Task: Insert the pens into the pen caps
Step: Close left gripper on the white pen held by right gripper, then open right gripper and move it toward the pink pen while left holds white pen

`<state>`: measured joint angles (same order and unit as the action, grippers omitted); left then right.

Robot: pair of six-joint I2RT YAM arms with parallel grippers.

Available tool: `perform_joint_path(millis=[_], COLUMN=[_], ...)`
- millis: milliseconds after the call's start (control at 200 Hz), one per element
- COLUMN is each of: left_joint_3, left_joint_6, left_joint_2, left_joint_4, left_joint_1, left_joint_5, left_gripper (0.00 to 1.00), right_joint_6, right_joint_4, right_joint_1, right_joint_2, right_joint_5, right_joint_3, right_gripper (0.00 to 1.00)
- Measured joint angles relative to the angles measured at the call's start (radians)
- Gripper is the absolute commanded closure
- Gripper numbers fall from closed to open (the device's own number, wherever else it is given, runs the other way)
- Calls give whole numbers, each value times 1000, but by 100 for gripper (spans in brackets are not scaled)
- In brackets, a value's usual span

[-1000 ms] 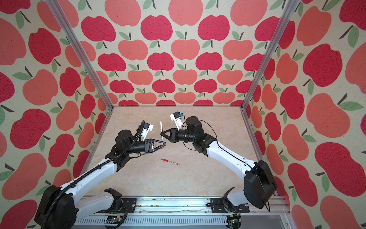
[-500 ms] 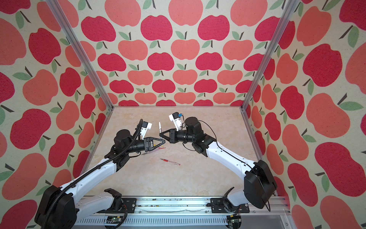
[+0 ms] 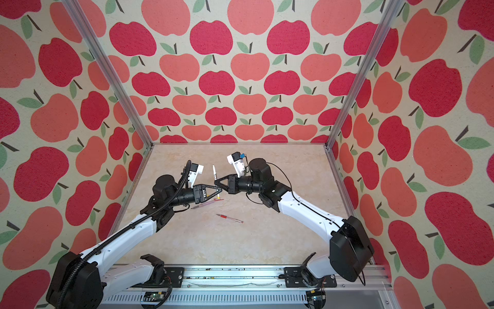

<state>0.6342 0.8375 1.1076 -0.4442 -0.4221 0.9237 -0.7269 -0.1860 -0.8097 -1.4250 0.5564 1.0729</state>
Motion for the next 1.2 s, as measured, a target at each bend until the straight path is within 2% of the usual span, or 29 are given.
perform_joint_path(millis=[135,300,570,861,1016,1201], left_joint_3=[0,3,55,52,27,-8], left_joint_6=[-26,-103,-264,-311,-306,-305], left_joint_2=[-20,-126,-291,-419,-495,-580], left_joint_4=[38,196,604,857,903,942], left_joint_1=[2,38,110,119,120,121], left_joint_5=[-10,-56,-211,-407,-502,-599], left_gripper=[100,100,100,100,100,100], right_joint_6=[7,42,156,431,553,628], right_joint_4=[3,45,265,581,717,821], right_joint_1=[-2,-2,-3,-58,-89,-113], right_joint_2=[2,27,18,-324,-543,-755], right_joint_5=[-2,-41,-202,-297,-327,-343], right_joint_3=[0,2,96,460,668,865], right_gripper=[76,64,62,55,50,42])
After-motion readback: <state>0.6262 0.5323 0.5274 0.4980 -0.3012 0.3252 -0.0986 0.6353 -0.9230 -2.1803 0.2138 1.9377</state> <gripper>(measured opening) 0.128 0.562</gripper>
